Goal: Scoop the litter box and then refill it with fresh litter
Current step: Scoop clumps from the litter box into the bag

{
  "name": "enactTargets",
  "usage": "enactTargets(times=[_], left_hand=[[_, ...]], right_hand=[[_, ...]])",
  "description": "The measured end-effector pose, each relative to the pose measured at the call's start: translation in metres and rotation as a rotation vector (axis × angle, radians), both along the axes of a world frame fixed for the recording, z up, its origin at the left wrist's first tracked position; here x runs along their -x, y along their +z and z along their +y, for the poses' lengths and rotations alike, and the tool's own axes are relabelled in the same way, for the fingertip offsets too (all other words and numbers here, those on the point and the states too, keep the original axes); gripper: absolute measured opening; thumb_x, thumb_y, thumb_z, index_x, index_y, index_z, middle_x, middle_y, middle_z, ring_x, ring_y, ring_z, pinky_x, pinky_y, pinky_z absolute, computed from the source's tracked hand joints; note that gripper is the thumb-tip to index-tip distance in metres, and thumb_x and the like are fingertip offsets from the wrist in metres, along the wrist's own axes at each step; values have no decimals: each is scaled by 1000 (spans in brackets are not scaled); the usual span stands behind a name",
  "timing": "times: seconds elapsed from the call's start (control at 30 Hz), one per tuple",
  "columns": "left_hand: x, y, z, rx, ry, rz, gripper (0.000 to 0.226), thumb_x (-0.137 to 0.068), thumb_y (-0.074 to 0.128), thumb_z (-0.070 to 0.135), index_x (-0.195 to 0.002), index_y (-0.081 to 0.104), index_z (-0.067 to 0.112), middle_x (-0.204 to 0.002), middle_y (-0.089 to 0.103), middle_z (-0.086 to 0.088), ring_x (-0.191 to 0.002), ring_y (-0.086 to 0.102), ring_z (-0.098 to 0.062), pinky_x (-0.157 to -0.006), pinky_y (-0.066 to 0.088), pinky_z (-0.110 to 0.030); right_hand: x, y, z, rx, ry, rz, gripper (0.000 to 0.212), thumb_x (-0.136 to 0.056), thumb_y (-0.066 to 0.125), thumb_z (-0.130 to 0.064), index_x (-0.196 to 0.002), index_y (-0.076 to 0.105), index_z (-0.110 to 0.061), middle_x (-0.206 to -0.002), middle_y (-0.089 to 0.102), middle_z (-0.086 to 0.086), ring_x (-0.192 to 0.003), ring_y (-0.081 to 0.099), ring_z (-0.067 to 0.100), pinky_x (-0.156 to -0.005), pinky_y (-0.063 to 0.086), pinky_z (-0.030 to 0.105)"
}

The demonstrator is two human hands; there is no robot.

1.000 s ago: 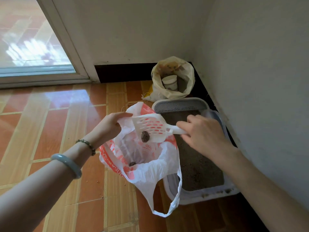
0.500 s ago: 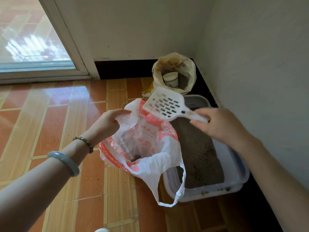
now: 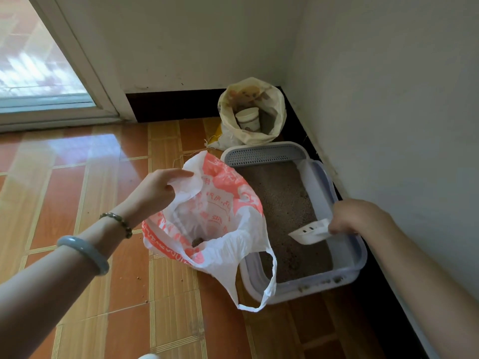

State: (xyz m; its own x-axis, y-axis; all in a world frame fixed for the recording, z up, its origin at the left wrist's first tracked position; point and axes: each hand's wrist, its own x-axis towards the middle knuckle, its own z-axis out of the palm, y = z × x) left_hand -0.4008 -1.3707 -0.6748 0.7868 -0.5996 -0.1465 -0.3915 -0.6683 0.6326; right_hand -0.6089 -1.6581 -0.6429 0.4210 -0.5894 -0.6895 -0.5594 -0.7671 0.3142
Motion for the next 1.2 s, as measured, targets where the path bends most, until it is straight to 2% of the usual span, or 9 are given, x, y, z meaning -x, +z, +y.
enactTargets(times=[0.1,0.17,0.37,0.5,0.63,0.73,0.83,1.03,1.2], left_hand=[[0,-1,-1,5,-10,-16,66,-80,31,-17,-124,60,23,-135,54,-3,-104,59,-25,-46,41,-7],[1,-1,-1,1,-13,-9,66,-80,31,-18,-124,59,22,-135,53,-3,-104,59,-27,-45,40,-6],[0,-3,-1,3,-15,30,66,-81,30,-17,-123,60,24,-135,53,-7,-61,53,-5,-38,38,-13],[-1,-7,2,-12,-15,25,66,-81,31,-16,-122,61,26,-135,53,-7,-56,56,-10,-39,42,-22],[-2,-9,1,-21,-14,24,65,-82,31,-15,-121,60,28,-134,54,-8,-52,56,-16,-41,43,-28],[-2,-8,-1,-15,-6,31,65,-83,31,-14,-122,60,28,-135,53,-8,-40,49,-7,-36,38,-22],[-1,-6,-1,-17,6,35,64,-83,31,-15,-122,60,27,-136,53,-7,-46,51,-7,-36,37,-19],[5,-2,1,-27,19,32,61,-85,32,-16,-124,60,22,-137,51,-9,-54,49,-7,-36,37,-13],[5,-1,0,-33,18,36,60,-86,32,-15,-123,60,21,-136,52,-9,-53,50,-7,-35,37,-14]], right_hand=[[3,-8,-1,13,-43,85,25,-90,53,-26,-107,58,-8,-75,48,2,-63,48,14,-54,38,22],[5,-18,-1,2,-68,119,25,-92,50,-25,-108,57,-7,-75,47,3,-61,46,13,-51,36,22],[11,-45,2,-34,-179,109,33,-96,44,-20,-125,48,-5,-77,45,4,-61,43,12,-49,35,19],[10,-80,3,-18,-220,28,38,-96,48,-21,-130,48,-6,-107,59,7,-84,49,16,-72,40,22],[13,-91,2,-39,-233,-134,32,-96,45,-25,-119,56,-4,-96,58,8,-81,50,19,-69,39,25],[16,-84,4,-92,-118,-192,33,-99,39,-30,-116,55,-6,-78,50,1,-66,47,13,-55,36,25],[16,-86,8,-162,-80,-224,36,-99,37,-34,-114,55,-6,-70,44,-1,-61,44,10,-49,32,22],[12,-103,27,-190,-40,-307,32,-98,39,-34,-112,57,-12,-86,56,2,-80,57,18,-63,43,28],[-10,-108,40,-177,-100,-338,33,-98,38,-32,-113,57,-11,-89,58,4,-80,58,18,-66,46,30]])
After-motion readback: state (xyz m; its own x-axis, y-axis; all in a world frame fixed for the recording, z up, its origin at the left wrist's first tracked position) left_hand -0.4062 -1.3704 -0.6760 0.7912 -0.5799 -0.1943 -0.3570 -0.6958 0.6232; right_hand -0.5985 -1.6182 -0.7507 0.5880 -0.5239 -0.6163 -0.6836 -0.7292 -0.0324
